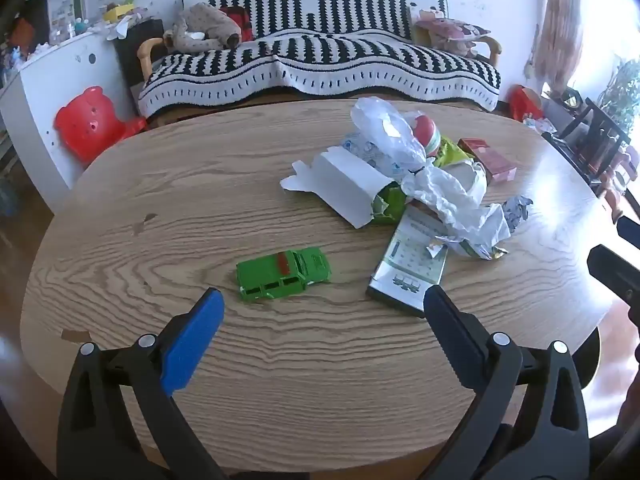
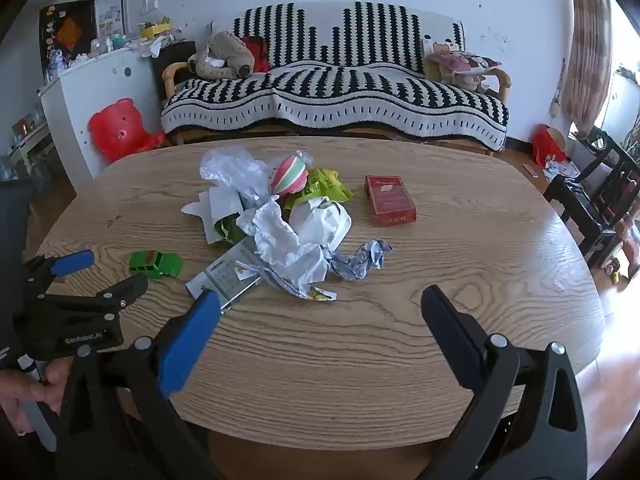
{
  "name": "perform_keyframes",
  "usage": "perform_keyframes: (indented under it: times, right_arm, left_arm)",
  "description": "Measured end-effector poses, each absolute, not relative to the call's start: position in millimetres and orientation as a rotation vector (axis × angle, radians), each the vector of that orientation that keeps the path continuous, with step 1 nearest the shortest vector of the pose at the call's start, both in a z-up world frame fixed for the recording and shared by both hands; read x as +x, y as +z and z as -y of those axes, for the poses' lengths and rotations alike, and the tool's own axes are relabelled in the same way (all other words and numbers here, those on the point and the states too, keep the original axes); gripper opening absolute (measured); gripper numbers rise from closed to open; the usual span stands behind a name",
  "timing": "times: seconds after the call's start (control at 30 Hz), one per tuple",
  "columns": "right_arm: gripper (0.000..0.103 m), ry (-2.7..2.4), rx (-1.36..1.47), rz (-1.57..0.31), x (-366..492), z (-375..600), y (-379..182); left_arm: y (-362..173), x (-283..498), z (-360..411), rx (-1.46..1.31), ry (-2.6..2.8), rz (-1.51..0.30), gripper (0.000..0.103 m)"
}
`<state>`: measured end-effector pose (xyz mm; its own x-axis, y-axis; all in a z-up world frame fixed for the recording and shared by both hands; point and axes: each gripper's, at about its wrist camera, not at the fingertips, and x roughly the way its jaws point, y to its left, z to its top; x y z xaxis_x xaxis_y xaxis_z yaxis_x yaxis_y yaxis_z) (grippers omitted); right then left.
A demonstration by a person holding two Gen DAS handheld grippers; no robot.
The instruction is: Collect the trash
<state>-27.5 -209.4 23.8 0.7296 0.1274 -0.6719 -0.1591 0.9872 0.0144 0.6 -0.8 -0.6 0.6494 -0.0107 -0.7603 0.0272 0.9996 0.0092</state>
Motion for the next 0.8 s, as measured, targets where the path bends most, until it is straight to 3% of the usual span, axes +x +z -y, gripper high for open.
perform_keyframes:
  times: [0.8]
  right_arm:
    - [0.097,0.163,-0.039,-0.759,-28.1,211.5,23.9]
  left_arm:
    - [1.1,-0.5,-0.2,0.02,-0.024,-0.862,0.097]
